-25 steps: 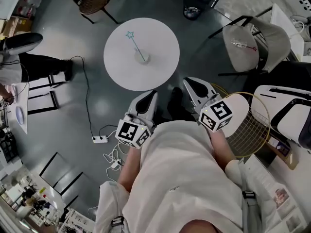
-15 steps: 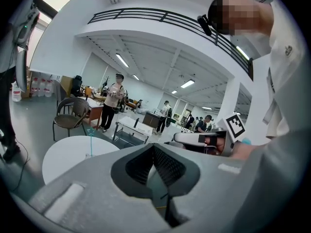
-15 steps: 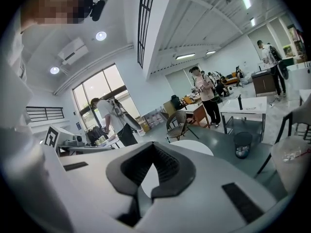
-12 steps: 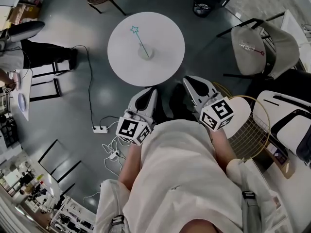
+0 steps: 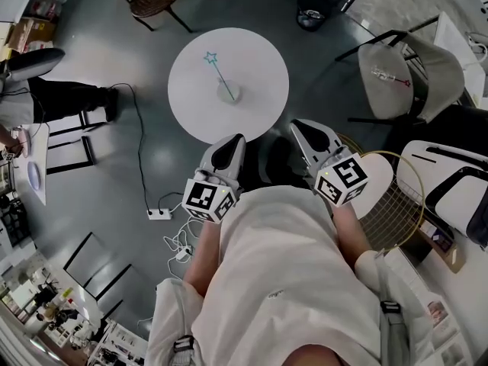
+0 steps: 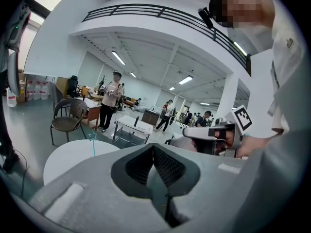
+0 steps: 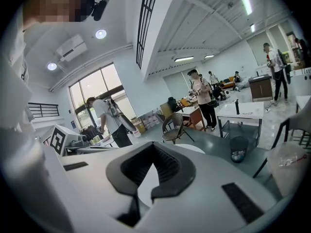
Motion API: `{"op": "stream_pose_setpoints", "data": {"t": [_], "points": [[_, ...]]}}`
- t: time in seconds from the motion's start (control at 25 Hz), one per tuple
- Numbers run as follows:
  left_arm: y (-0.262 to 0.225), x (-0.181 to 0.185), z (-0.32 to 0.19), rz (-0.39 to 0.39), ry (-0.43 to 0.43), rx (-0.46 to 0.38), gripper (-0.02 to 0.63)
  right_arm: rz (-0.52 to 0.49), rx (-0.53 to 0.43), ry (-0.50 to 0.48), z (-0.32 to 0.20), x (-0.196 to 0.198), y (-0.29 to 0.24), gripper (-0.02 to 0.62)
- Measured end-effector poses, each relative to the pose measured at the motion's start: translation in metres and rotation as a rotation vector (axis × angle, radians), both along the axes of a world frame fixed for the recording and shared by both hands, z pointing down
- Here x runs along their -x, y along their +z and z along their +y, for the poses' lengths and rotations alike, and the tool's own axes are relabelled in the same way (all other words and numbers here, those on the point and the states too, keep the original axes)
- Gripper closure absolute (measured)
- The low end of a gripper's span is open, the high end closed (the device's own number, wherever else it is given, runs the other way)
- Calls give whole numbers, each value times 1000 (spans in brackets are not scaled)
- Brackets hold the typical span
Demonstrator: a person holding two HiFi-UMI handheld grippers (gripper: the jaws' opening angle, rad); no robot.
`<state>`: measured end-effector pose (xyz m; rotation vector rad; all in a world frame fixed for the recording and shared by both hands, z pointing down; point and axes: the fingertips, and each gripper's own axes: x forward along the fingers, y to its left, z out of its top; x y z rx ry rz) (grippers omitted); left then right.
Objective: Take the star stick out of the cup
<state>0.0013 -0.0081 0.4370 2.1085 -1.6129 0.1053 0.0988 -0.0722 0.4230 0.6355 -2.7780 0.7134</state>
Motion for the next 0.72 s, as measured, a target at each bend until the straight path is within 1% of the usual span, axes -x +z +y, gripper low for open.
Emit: {"op": "stream_pose_setpoints", "data": {"t": [0.16,0.36,0.52,0.72], "points": [[7,16,-11,13,28,11,595,9,-10,33,-6,10,-8,586],[15,51,-31,-2,52,24,595,25,-23,63,-15,36,-15,588],[31,78,-50,8,44,68,595,36,-19,90,-21,55,-14,586],[60,99,-75,1,77,114,595,62,2,86,-19,73,-8,587]]}}
